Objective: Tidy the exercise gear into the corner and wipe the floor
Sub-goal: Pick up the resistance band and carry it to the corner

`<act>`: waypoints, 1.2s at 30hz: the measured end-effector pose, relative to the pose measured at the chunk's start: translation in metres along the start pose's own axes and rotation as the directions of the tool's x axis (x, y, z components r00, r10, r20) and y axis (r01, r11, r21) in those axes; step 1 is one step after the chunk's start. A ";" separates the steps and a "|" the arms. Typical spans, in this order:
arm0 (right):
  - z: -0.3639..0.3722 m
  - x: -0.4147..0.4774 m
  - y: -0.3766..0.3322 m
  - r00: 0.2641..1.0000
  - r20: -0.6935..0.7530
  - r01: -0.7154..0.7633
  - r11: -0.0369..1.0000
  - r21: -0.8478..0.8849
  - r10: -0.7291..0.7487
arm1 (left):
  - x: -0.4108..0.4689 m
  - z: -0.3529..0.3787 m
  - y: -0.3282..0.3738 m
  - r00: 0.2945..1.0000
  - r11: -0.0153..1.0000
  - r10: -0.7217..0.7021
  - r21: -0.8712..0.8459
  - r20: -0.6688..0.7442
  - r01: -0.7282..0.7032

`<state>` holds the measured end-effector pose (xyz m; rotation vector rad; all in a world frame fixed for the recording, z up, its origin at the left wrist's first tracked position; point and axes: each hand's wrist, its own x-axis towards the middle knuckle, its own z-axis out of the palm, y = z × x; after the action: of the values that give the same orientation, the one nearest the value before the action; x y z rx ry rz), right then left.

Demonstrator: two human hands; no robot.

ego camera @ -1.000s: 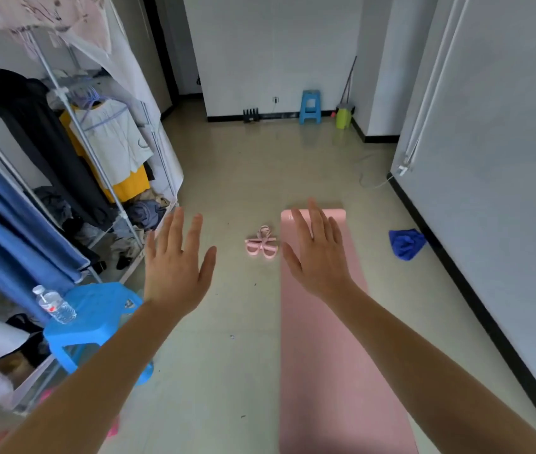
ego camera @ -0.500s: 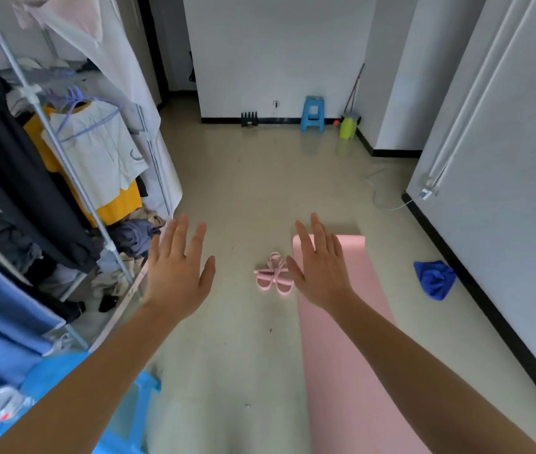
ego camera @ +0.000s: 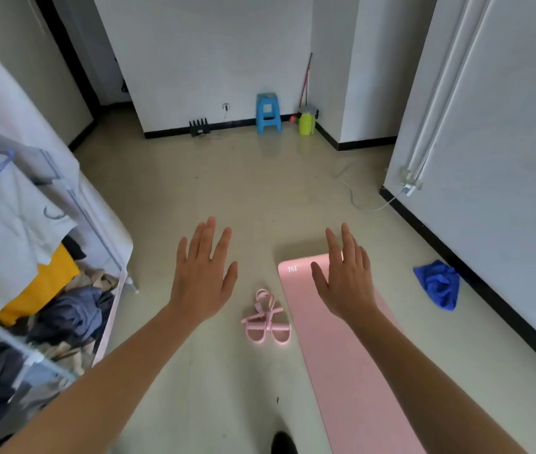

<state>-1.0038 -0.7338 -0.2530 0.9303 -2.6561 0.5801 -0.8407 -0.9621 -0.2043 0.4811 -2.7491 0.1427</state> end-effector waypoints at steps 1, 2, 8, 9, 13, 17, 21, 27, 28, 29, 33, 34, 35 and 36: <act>0.013 0.024 0.001 0.999 0.017 -0.031 0.999 0.012 0.030 | 0.024 0.011 -0.007 1.000 1.000 -0.004 -0.007 0.016 0.004; 0.023 0.046 0.000 0.998 0.034 -0.055 0.998 0.024 0.054 | 0.046 0.019 -0.014 1.000 1.000 -0.008 -0.015 0.025 0.008; 0.058 0.182 -0.015 0.995 0.065 -0.069 0.998 0.003 0.069 | 0.163 0.046 -0.069 1.000 0.999 -0.012 -0.037 -0.012 0.011; 0.064 0.202 -0.019 0.996 0.065 -0.066 0.998 -0.006 0.066 | 0.182 0.052 -0.081 1.000 0.999 -0.002 -0.033 -0.022 0.001; 0.107 0.269 -0.025 0.994 0.078 -0.070 0.997 -0.042 0.073 | 0.256 0.099 -0.127 0.999 0.999 0.032 -0.044 0.007 -0.032; 0.161 0.312 -0.021 0.980 0.075 -0.179 0.980 -0.081 0.185 | 0.329 0.166 -0.160 0.990 0.989 0.112 -0.103 0.082 -0.104; 0.206 0.344 -0.019 0.927 0.128 -0.334 0.931 -0.146 0.353 | 0.402 0.229 -0.178 0.949 0.957 0.253 -0.191 0.186 -0.218; 0.265 0.362 -0.015 0.829 0.174 -0.504 0.845 -0.178 0.531 | 0.463 0.317 -0.178 0.869 0.887 0.422 -0.317 0.258 -0.336; 0.275 0.361 -0.013 0.812 0.180 -0.528 0.830 -0.181 0.555 | 0.465 0.333 -0.176 0.855 0.880 0.436 -0.333 0.280 -0.339; 0.287 0.358 -0.012 0.795 0.191 -0.547 0.817 -0.183 0.575 | 0.464 0.348 -0.174 0.838 0.875 0.448 -0.345 0.312 -0.340; 0.341 0.339 0.003 0.711 0.309 -0.599 0.774 -0.203 0.631 | 0.445 0.419 -0.167 0.766 0.860 0.477 -0.412 0.432 -0.303; 0.359 0.331 0.009 0.678 0.348 -0.619 0.758 -0.207 0.648 | 0.438 0.440 -0.166 0.745 0.859 0.480 -0.422 0.463 -0.291; 0.378 0.321 0.015 0.645 0.382 -0.636 0.742 -0.213 0.662 | 0.430 0.461 -0.165 0.727 0.859 0.482 -0.428 0.489 -0.282; 0.399 0.310 0.022 0.613 0.415 -0.650 0.728 -0.218 0.672 | 0.421 0.484 -0.164 0.712 0.861 0.481 -0.429 0.511 -0.273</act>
<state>-1.2995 -1.0646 -0.4960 -0.0146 -3.4460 0.4608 -1.3090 -1.3219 -0.5022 -0.2009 -3.3734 -0.4496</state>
